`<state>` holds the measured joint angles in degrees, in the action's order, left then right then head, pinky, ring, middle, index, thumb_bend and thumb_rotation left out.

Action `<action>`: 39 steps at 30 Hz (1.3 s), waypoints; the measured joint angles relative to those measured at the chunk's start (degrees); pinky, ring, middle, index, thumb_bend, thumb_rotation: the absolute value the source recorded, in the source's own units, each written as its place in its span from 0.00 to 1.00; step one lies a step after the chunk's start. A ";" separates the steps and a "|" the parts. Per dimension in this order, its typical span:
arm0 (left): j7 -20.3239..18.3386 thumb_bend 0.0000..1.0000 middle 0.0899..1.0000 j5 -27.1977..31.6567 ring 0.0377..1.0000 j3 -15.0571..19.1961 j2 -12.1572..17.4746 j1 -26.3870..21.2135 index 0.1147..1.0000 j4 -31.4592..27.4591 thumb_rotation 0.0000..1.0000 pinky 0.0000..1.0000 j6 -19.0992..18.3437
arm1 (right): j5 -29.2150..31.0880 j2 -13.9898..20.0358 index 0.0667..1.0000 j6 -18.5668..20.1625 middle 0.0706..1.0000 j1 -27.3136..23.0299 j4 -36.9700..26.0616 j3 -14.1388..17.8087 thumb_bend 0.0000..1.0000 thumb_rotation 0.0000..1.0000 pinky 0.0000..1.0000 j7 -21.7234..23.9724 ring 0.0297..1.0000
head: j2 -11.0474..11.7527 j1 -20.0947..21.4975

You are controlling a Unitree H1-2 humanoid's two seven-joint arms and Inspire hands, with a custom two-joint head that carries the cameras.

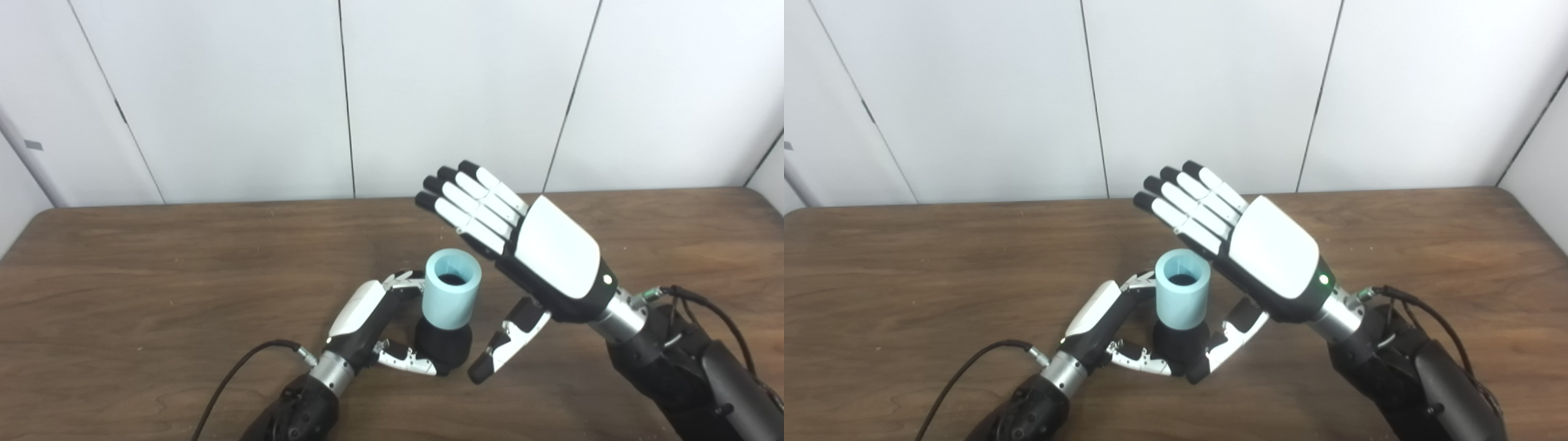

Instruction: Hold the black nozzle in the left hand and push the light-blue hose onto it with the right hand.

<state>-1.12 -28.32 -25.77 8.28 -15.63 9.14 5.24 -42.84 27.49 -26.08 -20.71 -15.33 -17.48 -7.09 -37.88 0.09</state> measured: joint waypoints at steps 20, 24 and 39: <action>-0.14 0.52 0.78 -0.01 0.94 -0.01 -0.01 -0.01 0.41 -0.09 0.07 1.00 -0.02 | 30.47 -10.65 1.00 19.11 1.00 9.02 1.62 11.01 1.00 1.00 1.00 11.76 1.00 | -0.35 -0.18; -0.16 0.52 0.78 -0.01 0.94 0.05 0.02 0.04 0.41 -0.09 0.07 1.00 -0.04 | 36.05 -11.56 1.00 22.18 1.00 10.51 2.00 13.59 1.00 1.00 1.00 13.09 1.00 | -0.26 0.00; -0.15 0.52 0.78 -0.01 0.94 0.07 0.04 0.06 0.41 -0.10 0.07 1.00 -0.03 | 41.90 -16.47 1.00 23.21 1.00 12.15 5.28 17.79 1.00 1.00 1.00 13.41 1.00 | -0.26 -0.44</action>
<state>-1.27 -28.34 -25.70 8.32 -15.57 9.04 5.21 -0.94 11.02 -2.87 -8.56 -10.06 0.31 6.32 -38.14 -0.35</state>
